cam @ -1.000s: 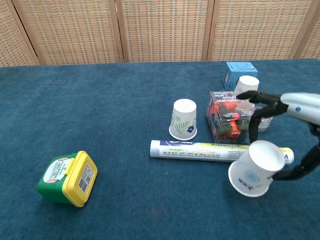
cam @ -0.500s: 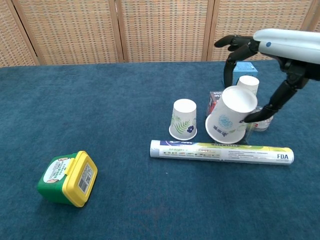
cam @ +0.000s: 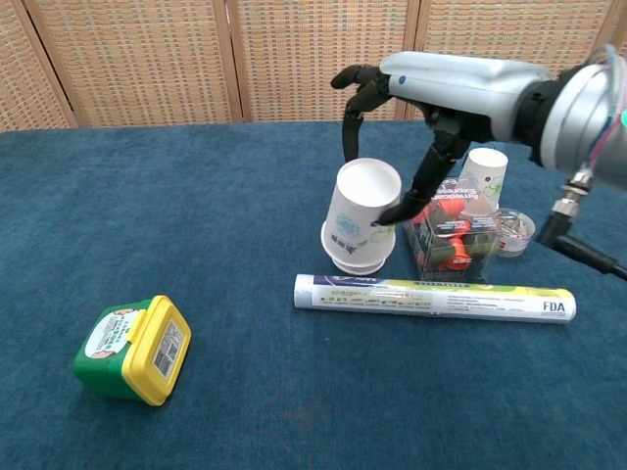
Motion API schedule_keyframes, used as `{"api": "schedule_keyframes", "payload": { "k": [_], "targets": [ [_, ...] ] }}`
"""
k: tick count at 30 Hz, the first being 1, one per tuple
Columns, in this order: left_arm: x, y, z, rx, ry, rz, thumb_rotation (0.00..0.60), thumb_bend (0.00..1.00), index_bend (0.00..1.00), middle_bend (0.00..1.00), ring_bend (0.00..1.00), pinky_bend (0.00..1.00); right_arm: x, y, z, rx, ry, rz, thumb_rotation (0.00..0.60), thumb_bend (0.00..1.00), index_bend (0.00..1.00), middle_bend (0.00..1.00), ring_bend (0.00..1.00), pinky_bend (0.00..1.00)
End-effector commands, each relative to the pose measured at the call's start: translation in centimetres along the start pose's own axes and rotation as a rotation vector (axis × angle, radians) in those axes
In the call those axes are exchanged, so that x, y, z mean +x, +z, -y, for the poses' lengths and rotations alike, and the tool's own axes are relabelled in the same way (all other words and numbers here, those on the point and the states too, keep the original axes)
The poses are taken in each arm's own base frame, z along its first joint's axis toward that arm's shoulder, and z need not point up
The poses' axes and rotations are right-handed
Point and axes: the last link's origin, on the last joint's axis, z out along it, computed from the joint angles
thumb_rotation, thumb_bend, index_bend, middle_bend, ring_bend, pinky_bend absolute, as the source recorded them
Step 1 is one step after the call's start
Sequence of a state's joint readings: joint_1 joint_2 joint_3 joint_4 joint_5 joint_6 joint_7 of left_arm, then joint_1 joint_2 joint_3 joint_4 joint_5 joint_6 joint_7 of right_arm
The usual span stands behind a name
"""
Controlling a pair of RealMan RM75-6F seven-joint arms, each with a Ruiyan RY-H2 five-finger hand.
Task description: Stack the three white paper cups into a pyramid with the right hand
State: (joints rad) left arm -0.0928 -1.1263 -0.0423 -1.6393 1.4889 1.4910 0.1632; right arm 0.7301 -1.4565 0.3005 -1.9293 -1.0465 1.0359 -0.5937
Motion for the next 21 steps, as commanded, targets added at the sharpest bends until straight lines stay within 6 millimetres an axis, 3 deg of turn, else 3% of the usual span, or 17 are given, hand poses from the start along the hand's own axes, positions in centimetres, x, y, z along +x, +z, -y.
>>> {"api": "schedule_keyframes", "payload": {
  "k": [1,9,15,21],
  "targets": [
    [0.0,0.1,0.0,0.0,0.0,0.002,0.6,0.22,0.0,0.0,0.0,0.0,-0.2,1.4,0.3,-0.01,0.004,-0.01,0.6,0.16,0.52,0.06,0.0,0.0],
    [-0.2,0.2,0.1,0.005,0.0,0.005,0.6,0.22,0.0,0.0,0.0,0.0,-1.1,3.5,0.4,-0.041,0.031,-0.018,0.6,0.16,0.53,0.06,0.0,0.0],
    [-0.4,0.4,0.2,0.006,0.001,0.015,0.6,0.22,0.0,0.0,0.0,0.0,-1.4,5.5,2.3,-0.025,0.038,-0.029,0.6,0.16,0.53,0.06,0.0,0.0],
    [-0.5,0.5,0.3,0.012,-0.001,0.018,0.6,0.22,0.0,0.0,0.0,0.0,-2.2,6.7,2.9,-0.04,0.032,-0.022,0.6,0.16,0.53,0.06,0.0,0.0]
  ]
}}
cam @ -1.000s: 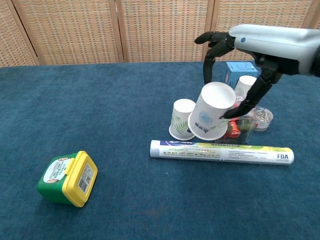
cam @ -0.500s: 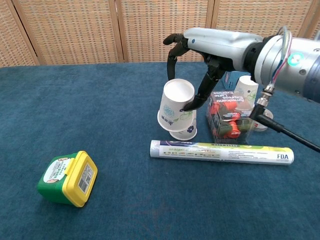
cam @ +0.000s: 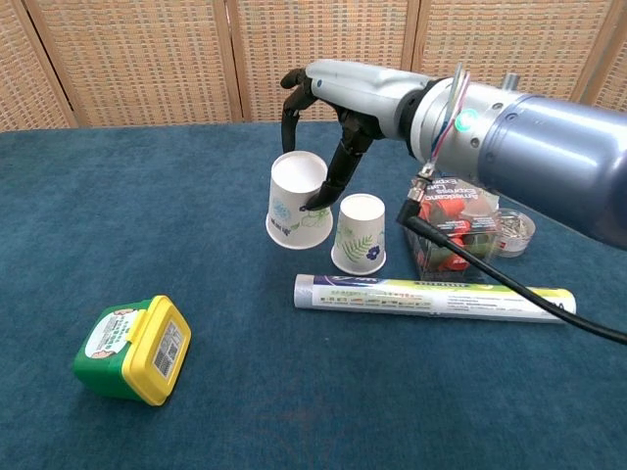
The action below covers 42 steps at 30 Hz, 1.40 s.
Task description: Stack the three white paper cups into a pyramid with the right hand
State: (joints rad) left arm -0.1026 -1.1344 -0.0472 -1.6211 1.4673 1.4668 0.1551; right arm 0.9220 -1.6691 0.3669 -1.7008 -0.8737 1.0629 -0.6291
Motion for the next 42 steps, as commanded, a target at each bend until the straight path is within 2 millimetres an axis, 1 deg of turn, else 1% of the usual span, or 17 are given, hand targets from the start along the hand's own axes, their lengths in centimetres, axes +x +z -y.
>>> {"api": "schedule_keyframes", "payload": {
  "k": [1,7,17,23,32,38,42],
  "targets": [
    [-0.1,0.1,0.0,0.002,-0.001,0.002,0.6,0.22,0.0,0.0,0.0,0.0,-0.4,0.5,0.2,-0.007,-0.001,0.002,0.6,0.16,0.53,0.06,0.0,0.0],
    [-0.4,0.3,0.0,0.002,0.002,0.017,0.6,0.22,0.0,0.0,0.0,0.0,-1.9,1.7,0.2,-0.023,0.005,0.021,0.6,0.16,0.53,0.06,0.0,0.0],
    [-0.8,0.5,-0.2,-0.001,0.01,0.032,0.6,0.22,0.0,0.0,0.0,0.0,-3.8,2.8,-0.1,-0.025,0.029,0.011,0.6,0.16,0.53,0.06,0.0,0.0],
    [-0.9,0.5,-0.2,-0.002,0.012,0.035,0.6,0.22,0.0,0.0,0.0,0.0,-4.3,3.1,-0.2,-0.022,0.028,-0.008,0.6,0.16,0.53,0.06,0.0,0.0],
    [-1.3,0.6,-0.4,-0.008,0.018,0.051,0.6,0.22,0.0,0.0,0.0,0.0,-5.2,4.2,-0.8,-0.03,0.035,-0.017,0.6,0.16,0.53,0.06,0.0,0.0],
    [-1.6,0.9,-0.3,-0.003,0.022,0.064,0.6,0.22,0.0,0.0,0.0,0.0,-5.9,5.1,-1.7,-0.044,-0.003,0.001,0.6,0.16,0.53,0.06,0.0,0.0],
    [-1.7,1.0,-0.4,-0.004,0.023,0.069,0.6,0.22,0.0,0.0,0.0,0.0,-6.2,5.3,-2.1,-0.052,-0.011,0.01,0.6,0.16,0.53,0.06,0.0,0.0]
  ]
}}
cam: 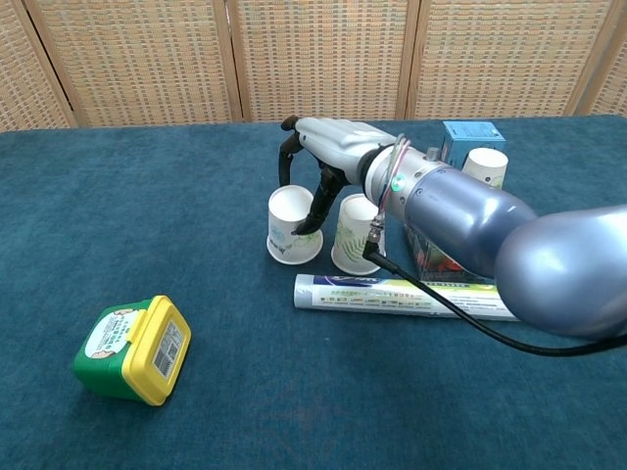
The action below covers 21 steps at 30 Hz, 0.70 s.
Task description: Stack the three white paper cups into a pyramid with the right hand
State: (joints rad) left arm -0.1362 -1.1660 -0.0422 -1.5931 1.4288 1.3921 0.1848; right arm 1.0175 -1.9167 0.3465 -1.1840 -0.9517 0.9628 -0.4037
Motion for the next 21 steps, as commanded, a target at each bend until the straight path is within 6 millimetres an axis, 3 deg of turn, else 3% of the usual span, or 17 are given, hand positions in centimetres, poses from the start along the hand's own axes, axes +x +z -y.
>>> {"api": "schedule_keyframes", "payload": {
  "k": [1,11,21],
  "targets": [
    [-0.04,0.04,-0.04,-0.002,0.0,0.002,0.6,0.22,0.0,0.0,0.0,0.0,-0.22,0.04,-0.1,-0.001,-0.006,0.009,0.6,0.16,0.53,0.06,0.0,0.0],
    [0.01,-0.09,-0.25,-0.01,-0.004,0.001,0.6,0.22,0.0,0.0,0.0,0.0,0.07,-0.44,-0.56,-0.019,-0.066,0.046,0.6,0.16,0.52,0.02,0.0,0.0],
    [0.17,-0.2,-0.27,-0.013,-0.007,-0.005,0.6,0.22,0.0,0.0,0.0,0.0,0.67,-0.92,-0.17,-0.024,-0.095,0.062,0.6,0.16,0.38,0.0,0.0,0.0]
  ]
}}
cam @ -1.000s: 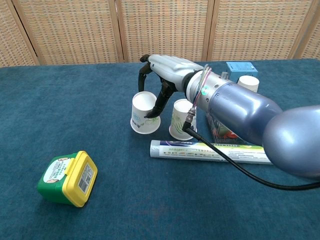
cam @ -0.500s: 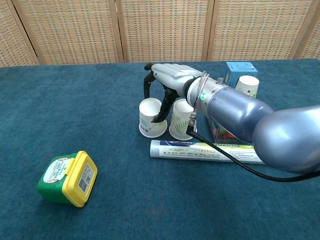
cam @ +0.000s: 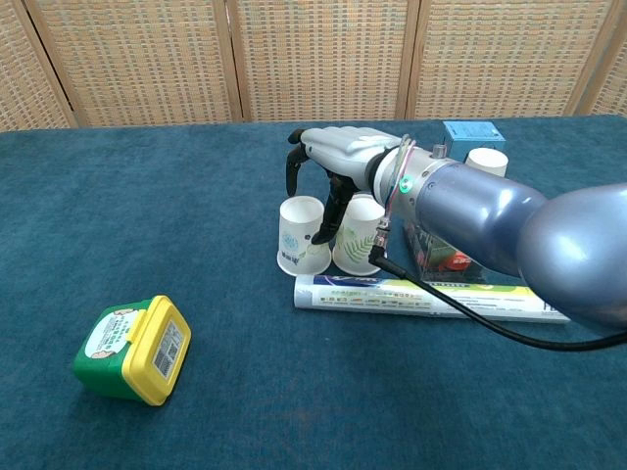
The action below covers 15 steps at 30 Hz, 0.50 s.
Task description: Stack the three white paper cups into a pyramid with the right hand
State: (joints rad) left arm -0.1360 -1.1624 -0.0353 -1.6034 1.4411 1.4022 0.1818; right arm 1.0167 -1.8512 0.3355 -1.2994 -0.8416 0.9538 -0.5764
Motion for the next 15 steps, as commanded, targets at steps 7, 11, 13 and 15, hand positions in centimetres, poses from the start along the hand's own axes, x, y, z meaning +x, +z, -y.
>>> {"api": "schedule_keyframes", "payload": {
  "k": [7,11,13,15],
  "targets": [
    [0.1,-0.1,0.1,0.001,-0.003,-0.003,0.6,0.22,0.0,0.0,0.0,0.0,0.3,-0.6,0.1,-0.004,-0.013,0.008,0.6,0.16,0.35,0.0,0.0,0.0],
    [0.2,-0.1,0.1,0.002,-0.005,-0.007,0.6,0.22,0.0,0.0,0.0,0.0,1.6,-1.3,0.8,0.018,-0.023,-0.014,0.6,0.16,0.35,0.0,0.0,0.0],
    [0.2,-0.1,0.1,0.003,-0.005,-0.008,0.6,0.22,0.0,0.0,0.0,0.0,2.4,-1.6,1.2,0.029,-0.027,-0.029,0.6,0.16,0.35,0.0,0.0,0.0],
    [0.2,-0.1,0.2,0.004,-0.005,-0.011,0.6,0.22,0.0,0.0,0.0,0.0,3.5,-1.7,1.6,0.038,-0.032,-0.05,0.6,0.16,0.35,0.0,0.0,0.0]
  ]
}}
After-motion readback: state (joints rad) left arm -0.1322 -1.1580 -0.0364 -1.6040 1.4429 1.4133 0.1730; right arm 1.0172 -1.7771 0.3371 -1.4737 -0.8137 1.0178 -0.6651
